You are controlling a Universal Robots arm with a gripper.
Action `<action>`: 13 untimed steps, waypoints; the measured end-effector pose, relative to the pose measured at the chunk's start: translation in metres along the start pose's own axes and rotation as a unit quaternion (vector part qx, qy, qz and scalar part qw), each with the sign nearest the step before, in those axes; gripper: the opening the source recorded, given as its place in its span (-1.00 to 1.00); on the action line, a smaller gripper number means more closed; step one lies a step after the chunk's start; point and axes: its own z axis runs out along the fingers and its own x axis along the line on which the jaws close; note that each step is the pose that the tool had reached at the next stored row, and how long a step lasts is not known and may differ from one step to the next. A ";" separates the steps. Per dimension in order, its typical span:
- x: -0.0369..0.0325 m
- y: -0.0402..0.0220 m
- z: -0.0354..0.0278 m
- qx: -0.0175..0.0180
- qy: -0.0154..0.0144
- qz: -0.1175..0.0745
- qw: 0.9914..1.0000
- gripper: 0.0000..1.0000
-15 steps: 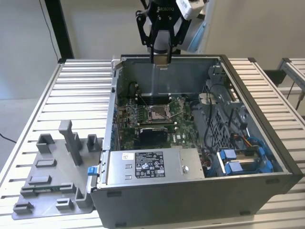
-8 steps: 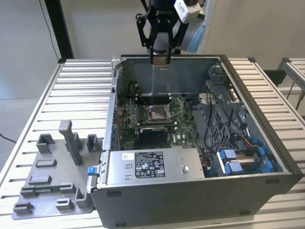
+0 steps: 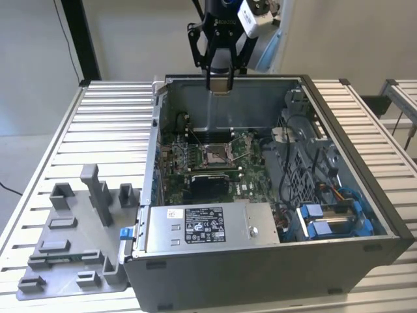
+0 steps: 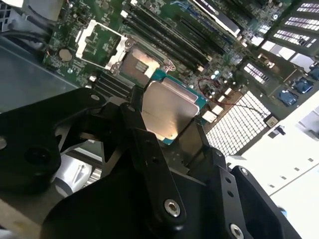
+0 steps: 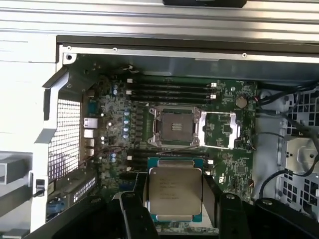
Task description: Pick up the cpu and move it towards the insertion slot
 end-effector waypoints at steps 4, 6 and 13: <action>-0.0008 -0.0003 0.0057 0.000 -0.001 0.021 1.000 -1.00; -0.0010 0.0009 0.0088 0.000 -0.001 0.025 1.000 -1.00; -0.0018 0.0242 0.0188 0.000 -0.002 0.025 1.000 -1.00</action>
